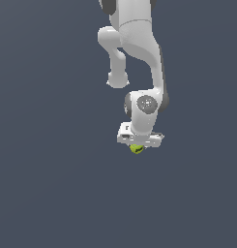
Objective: Pick up the object and move it to a goal position.
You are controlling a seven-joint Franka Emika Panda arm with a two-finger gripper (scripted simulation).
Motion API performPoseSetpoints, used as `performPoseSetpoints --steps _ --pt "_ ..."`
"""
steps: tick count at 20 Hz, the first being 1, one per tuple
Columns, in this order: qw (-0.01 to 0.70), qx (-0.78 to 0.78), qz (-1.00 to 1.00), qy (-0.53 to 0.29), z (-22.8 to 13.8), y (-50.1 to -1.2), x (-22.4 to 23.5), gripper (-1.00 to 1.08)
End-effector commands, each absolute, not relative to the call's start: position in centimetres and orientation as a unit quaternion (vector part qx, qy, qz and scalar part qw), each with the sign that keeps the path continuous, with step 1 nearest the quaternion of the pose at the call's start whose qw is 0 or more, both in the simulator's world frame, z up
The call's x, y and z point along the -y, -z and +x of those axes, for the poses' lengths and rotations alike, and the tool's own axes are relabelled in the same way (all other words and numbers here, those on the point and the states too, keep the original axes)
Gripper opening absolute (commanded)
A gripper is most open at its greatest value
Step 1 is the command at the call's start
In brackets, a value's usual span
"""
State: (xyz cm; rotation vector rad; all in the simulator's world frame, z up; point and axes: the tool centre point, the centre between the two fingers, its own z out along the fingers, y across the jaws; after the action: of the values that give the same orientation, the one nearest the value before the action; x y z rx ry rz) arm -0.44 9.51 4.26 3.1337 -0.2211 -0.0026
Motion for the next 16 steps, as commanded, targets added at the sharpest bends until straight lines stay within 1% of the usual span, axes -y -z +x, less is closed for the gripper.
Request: performPoseSetpoints --steps 1,9,16 --pt "0.000 0.070 0.998 0.000 -0.5 -4.7 -9.3 -1.00" --pt "0.000 0.070 0.998 0.000 -1.9 -7.5 -7.3 -1.00" --pt "0.000 0.071 0.997 0.000 -4.2 -12.1 -4.0 -1.00"
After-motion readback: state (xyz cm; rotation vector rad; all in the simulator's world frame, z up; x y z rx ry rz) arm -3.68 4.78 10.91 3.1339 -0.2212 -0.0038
